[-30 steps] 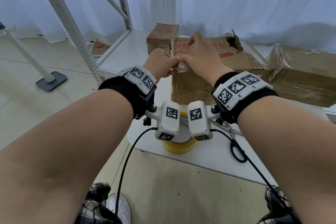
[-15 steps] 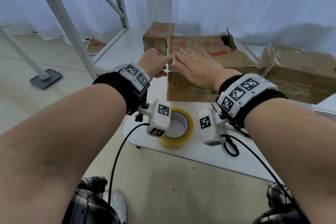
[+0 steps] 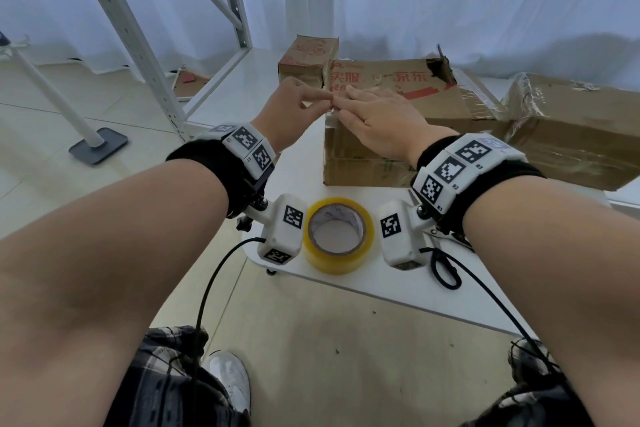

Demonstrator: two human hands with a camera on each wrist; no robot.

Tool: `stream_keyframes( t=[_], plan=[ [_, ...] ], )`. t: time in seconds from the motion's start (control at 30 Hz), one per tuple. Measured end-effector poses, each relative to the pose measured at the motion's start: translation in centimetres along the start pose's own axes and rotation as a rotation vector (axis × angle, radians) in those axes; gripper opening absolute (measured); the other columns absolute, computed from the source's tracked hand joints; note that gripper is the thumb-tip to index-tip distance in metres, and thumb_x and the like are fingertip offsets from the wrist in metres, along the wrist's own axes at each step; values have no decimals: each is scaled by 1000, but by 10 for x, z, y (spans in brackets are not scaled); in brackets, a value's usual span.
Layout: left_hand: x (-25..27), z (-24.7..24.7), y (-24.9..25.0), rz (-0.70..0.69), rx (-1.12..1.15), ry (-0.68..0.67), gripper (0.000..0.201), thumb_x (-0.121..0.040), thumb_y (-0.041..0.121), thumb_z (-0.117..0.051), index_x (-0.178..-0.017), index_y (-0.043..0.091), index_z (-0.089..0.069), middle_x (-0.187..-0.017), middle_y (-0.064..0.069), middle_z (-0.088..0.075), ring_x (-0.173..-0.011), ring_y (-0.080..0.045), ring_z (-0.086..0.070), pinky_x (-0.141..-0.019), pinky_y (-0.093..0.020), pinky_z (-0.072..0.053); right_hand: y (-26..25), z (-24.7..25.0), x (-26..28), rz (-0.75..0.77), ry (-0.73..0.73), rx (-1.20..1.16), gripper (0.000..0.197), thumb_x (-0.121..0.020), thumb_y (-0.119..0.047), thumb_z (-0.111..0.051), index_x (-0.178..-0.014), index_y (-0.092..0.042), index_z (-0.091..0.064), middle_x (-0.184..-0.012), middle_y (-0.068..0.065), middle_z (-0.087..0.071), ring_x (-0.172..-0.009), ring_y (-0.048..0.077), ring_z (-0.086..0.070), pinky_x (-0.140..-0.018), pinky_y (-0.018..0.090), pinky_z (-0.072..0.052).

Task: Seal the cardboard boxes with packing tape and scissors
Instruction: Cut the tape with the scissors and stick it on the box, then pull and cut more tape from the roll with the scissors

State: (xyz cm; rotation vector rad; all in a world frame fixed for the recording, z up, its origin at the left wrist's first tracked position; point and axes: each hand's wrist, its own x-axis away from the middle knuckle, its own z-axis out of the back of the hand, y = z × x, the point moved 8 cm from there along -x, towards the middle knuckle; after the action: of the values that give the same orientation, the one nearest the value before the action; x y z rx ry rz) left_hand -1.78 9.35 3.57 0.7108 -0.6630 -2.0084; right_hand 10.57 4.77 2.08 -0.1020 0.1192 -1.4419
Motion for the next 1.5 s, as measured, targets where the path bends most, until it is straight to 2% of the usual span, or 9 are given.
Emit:
stream_keyframes(
  t=[0.3,0.53,0.67,0.77,1.0,1.2,1.37,1.43,1.5],
  plan=[
    [2,7,-2,-18,-38,31,27,-97,23,-54,-119,18,-67,-102,-2,-51,-92,-11,-46,-86,-25,-38,-14,-3,-2,-101,104,181,53,-98,-58,-24,-149,-41,-24,-156,5,-28,-139,33,-24,-108,52,-22],
    [4,2,0,-11,-37,3,28,-97,23,-54,-118,10,-68,-109,-3,-61,-98,-13,-52,-89,-24,-39,-14,-10,-4,-58,146,215,74,-94,-51,-47,-153,-17,-17,-158,8,-22,-144,28,-22,-117,43,-16],
    [4,3,6,-42,-22,25,30,-98,22,-52,-122,10,-65,-104,7,-56,-92,-6,-50,-79,-13,-35,-14,-4,1,-32,173,163,64,-99,-52,-31,-153,-23,-15,-160,7,-18,-146,26,-19,-119,44,-11],
    [5,-2,7,-61,-51,-3,29,-98,21,-53,-121,12,-66,-112,-4,-67,-90,-18,-58,-80,-18,-38,-16,-6,3,-53,178,195,55,-102,-48,-27,-152,-27,-21,-158,8,-24,-145,27,-20,-119,47,-8],
    [5,-9,-1,-6,-182,-66,33,-99,25,-48,-122,9,-65,-124,-8,-63,-112,-22,-58,-89,-22,-37,-15,-10,-2,-96,66,195,65,-103,-37,-35,-153,-9,-7,-160,17,-10,-148,28,-11,-120,38,-7],
    [4,-10,15,-92,-227,-19,42,-102,33,-42,-138,16,-52,-140,-10,-47,-126,-23,-47,-106,-30,-34,0,10,16,-18,87,58,72,-100,-40,-43,-153,-9,-7,-161,10,-7,-149,21,-4,-121,36,-2],
    [8,-47,8,7,-457,-294,58,-104,31,-33,-154,17,-7,-162,-2,-8,-141,-26,-30,-114,-42,-29,23,4,34,-89,-20,178,65,-100,-46,-35,-154,-19,-10,-162,4,-9,-149,19,-5,-118,54,7],
    [9,-48,0,93,-414,-301,65,-103,32,-33,-154,15,4,-158,-9,-22,-133,-28,-41,-108,-39,-35,28,5,37,-78,-6,195,61,-100,-46,-36,-152,-21,-18,-160,2,-18,-147,18,-14,-116,55,9],
    [8,-48,1,105,-345,-285,68,-102,39,-35,-153,12,2,-152,-12,-35,-128,-28,-47,-105,-36,-38,32,22,44,-58,164,174,41,-100,-41,-38,-134,-21,-47,-142,4,-49,-131,21,-43,-116,52,-5]
  ],
)
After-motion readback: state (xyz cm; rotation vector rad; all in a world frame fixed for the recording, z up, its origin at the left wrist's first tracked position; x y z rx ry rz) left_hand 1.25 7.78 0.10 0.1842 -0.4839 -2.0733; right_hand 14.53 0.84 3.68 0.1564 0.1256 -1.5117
